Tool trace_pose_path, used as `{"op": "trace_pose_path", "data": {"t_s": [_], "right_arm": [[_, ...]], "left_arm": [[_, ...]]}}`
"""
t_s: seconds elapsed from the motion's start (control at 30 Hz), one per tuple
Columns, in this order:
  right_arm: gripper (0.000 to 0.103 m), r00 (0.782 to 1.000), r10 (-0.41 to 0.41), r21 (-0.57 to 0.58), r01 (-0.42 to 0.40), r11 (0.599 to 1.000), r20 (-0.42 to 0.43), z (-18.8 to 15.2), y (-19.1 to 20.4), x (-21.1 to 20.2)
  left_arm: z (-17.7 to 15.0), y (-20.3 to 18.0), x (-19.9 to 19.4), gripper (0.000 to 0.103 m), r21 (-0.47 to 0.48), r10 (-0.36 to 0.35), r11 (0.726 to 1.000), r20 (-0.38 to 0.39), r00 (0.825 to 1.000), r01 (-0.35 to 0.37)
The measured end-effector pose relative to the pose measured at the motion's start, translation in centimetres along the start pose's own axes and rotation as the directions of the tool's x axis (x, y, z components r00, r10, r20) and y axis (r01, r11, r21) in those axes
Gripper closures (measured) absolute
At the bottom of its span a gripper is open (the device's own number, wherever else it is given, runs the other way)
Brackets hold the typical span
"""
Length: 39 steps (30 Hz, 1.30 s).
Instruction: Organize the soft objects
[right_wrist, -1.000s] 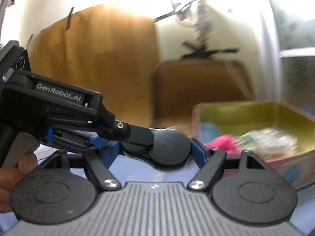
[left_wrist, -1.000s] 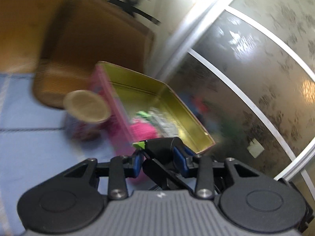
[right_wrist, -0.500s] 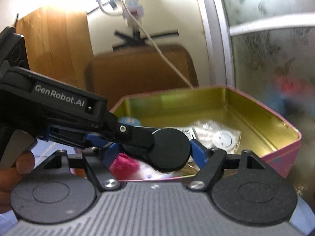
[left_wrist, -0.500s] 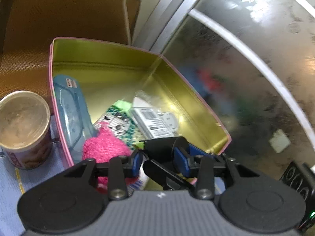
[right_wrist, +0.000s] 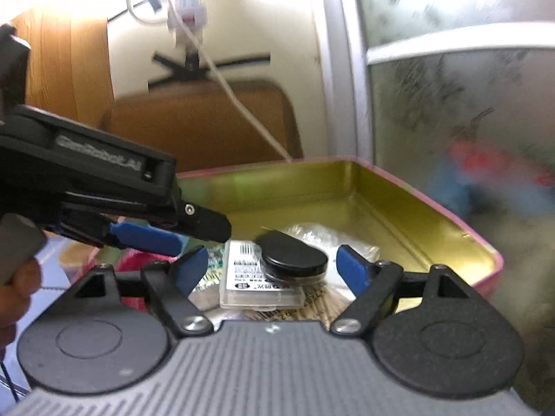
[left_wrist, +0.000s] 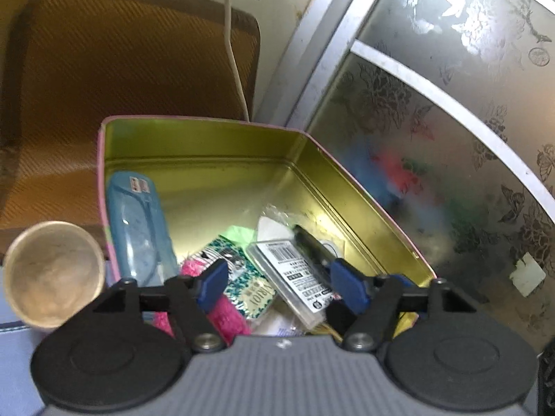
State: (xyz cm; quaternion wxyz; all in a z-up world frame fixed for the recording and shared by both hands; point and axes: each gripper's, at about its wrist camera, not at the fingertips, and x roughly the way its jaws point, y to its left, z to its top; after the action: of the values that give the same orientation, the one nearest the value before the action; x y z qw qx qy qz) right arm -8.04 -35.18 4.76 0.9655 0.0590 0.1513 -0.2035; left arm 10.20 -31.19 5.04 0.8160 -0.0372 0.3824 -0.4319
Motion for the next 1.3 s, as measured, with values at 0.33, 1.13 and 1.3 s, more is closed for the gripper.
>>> {"op": "trace_pose_path", "data": {"t_s": [0.33,1.13,1.3], "right_arm": [[0.019,0.997,-0.016,0.105,0.008,0.994,0.077,-1.1,2.0,-5.6],[0.019,1.000,0.021,0.303,-0.024,0.953,0.012,-4.9,5.7,-13.6],[0.019,0.999,0.036,0.309,-0.045,0.950,0.035,-4.6,6.5,-14.6]], "left_arm": [[-2.4,-2.4,-7.2,0.028,0.090,0.063,0.993,0.122,0.991,-0.074],[-14.0,-1.5,-16.3,0.000,0.121,0.348,0.921,0.176,0.921,-0.371],[-14.5,-1.0,-16.7,0.000,0.101,0.382,0.911,0.163,0.910,-0.400]]}}
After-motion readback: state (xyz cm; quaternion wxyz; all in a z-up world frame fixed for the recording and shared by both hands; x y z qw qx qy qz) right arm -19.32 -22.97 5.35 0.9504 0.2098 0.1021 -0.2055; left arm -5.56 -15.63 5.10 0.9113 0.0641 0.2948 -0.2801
